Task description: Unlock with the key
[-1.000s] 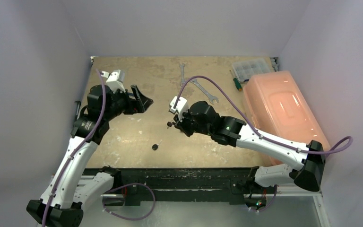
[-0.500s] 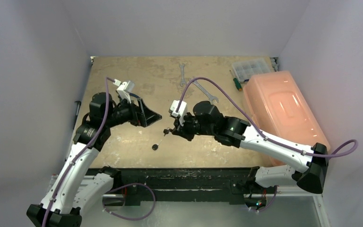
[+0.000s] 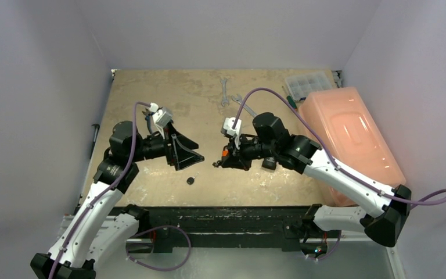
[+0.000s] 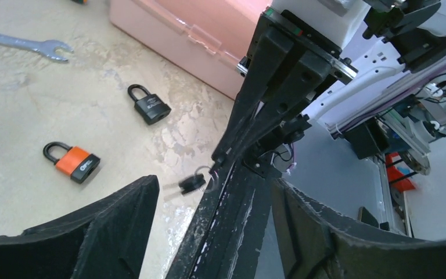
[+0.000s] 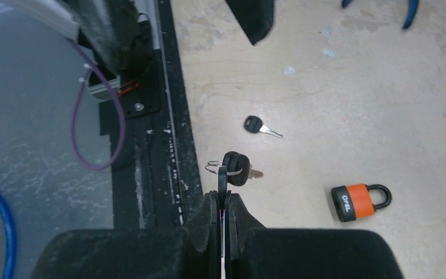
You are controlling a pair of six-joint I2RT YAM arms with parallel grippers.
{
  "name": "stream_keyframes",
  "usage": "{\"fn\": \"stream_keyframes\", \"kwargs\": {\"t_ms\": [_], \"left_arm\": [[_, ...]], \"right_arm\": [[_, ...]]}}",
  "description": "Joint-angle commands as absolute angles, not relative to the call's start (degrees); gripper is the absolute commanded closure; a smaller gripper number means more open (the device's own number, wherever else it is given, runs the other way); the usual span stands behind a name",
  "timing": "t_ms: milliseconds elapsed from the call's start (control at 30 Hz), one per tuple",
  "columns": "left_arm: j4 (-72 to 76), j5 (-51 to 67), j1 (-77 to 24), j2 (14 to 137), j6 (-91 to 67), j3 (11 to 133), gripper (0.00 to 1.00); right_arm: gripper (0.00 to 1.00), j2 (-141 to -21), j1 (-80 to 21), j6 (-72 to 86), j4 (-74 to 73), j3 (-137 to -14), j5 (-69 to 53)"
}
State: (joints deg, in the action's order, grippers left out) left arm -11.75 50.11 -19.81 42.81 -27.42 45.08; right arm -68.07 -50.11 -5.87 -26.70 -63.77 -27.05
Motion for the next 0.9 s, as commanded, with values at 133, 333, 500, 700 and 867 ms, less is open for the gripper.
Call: {"fn": "stream_keyframes", "kwargs": {"t_ms": [133,333,500,700,867], "left_arm": [[-3.8,55.2,-22.6,45.2,-25.9,44.5,0.33],[1.3,54.1,-27.1,45.3,-27.4,42.2,0.38],[2.9,52.0,-30.5,46.1,-27.3,41.7,0.46],[3.8,50.8,-32.3,47.6,-26.9,41.9,0.59],[3.5,50.2,-32.8,48.2,-26.1,42.3,0.69]], "right_arm": [[1.00,-66.2,-49.2,-8.0,-29.9,-68.8,-37.5],[1.00,-67.0,-49.0,-8.3,-30.2,-71.1,-42.3],[1.00,-68.2,-49.0,-8.4,-30.4,-72.2,-43.9],[1.00,-69.5,-49.0,-8.6,-30.7,-72.8,-45.8],[1.00,-69.8,-49.0,-8.7,-30.8,-73.0,-45.7]]}}
